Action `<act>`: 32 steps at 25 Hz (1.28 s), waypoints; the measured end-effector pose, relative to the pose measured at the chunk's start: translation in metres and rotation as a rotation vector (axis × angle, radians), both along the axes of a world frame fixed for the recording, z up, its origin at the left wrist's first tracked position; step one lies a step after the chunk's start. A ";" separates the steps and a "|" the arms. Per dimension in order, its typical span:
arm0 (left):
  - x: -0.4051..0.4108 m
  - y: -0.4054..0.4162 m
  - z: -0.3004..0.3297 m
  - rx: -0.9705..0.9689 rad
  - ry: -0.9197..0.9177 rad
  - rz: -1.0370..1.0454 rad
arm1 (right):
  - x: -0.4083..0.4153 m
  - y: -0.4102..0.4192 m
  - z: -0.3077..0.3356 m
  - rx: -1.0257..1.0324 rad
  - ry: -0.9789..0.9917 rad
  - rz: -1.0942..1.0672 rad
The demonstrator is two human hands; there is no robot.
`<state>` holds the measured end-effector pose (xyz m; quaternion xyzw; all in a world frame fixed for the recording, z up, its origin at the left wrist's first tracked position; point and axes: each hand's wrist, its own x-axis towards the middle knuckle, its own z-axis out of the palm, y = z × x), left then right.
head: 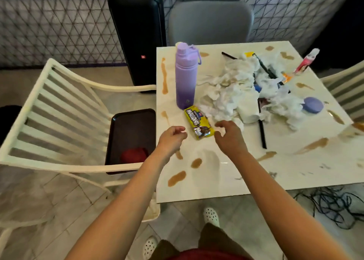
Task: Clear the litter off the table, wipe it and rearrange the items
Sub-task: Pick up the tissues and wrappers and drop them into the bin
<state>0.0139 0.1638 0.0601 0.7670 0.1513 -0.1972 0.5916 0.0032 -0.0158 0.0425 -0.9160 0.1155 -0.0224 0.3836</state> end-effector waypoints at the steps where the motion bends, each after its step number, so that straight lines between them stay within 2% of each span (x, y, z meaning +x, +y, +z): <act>1: 0.009 -0.016 -0.007 0.033 0.007 -0.002 | 0.001 -0.026 -0.009 -0.053 0.037 -0.023; 5: 0.044 -0.070 -0.039 0.116 -0.026 0.139 | 0.013 -0.117 -0.037 -0.201 0.252 -0.132; 7: 0.054 -0.083 -0.053 0.233 -0.089 0.220 | 0.019 -0.140 -0.047 -0.212 0.369 -0.144; 9: 0.064 -0.095 -0.067 0.356 -0.080 0.221 | 0.026 -0.156 -0.056 -0.199 0.435 -0.140; 11: 0.069 -0.103 -0.077 0.443 0.007 0.181 | 0.030 -0.164 -0.063 -0.173 0.465 -0.138; 14: 0.070 -0.112 -0.086 0.478 0.020 0.110 | 0.032 -0.169 -0.069 -0.110 0.484 -0.136; 19: 0.072 -0.118 -0.089 0.345 -0.094 0.167 | 0.032 -0.168 -0.066 -0.014 0.432 -0.127; 27: 0.044 -0.122 -0.066 0.182 -0.196 0.353 | 0.003 -0.153 -0.056 0.142 0.192 -0.130; 32: 0.017 -0.116 -0.058 0.061 -0.273 0.361 | -0.025 -0.116 -0.045 0.054 -0.036 0.047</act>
